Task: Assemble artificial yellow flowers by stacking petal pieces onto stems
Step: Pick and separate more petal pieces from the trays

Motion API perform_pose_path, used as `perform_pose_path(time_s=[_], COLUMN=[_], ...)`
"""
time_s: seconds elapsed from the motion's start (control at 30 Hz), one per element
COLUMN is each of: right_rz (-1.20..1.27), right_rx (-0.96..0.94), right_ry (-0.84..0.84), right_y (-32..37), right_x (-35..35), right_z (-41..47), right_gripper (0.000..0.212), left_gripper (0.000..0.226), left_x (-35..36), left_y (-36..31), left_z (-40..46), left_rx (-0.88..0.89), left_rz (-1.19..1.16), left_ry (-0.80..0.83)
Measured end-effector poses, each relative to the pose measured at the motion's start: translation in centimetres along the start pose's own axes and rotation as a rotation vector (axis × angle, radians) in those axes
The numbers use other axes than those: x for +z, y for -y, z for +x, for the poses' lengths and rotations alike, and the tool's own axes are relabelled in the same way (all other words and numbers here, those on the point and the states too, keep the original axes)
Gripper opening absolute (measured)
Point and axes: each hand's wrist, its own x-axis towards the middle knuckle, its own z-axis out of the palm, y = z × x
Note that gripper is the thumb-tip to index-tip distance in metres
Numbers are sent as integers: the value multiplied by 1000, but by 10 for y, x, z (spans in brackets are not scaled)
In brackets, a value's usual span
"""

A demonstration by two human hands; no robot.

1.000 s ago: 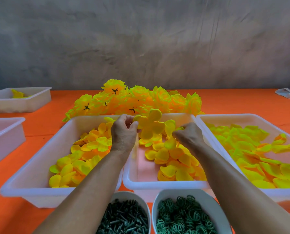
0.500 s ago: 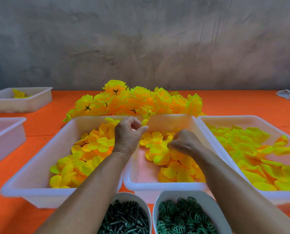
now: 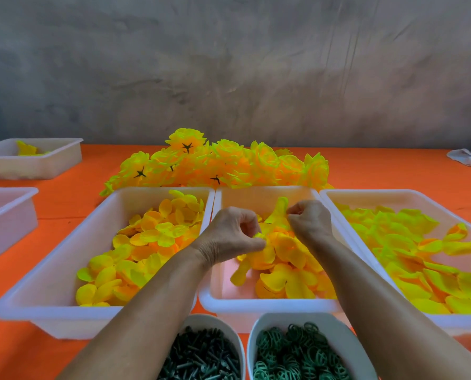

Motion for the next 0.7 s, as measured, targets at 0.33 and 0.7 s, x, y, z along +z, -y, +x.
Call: perform_pose_path(time_s=[0.33,0.7], right_rz=[752,577], right_rx=[-89,-229], right_ry=[271,364], right_y=[11,5], right_x=[-7,8], right_z=[-12,-10], right_gripper=[17,15], left_gripper=[36,45], left_x=[-4,-5], left_y=[9,13], left_z=[13,12], left_rx=[-220,-257], left_rz=[-119,-242], left_ry=[-334,-404])
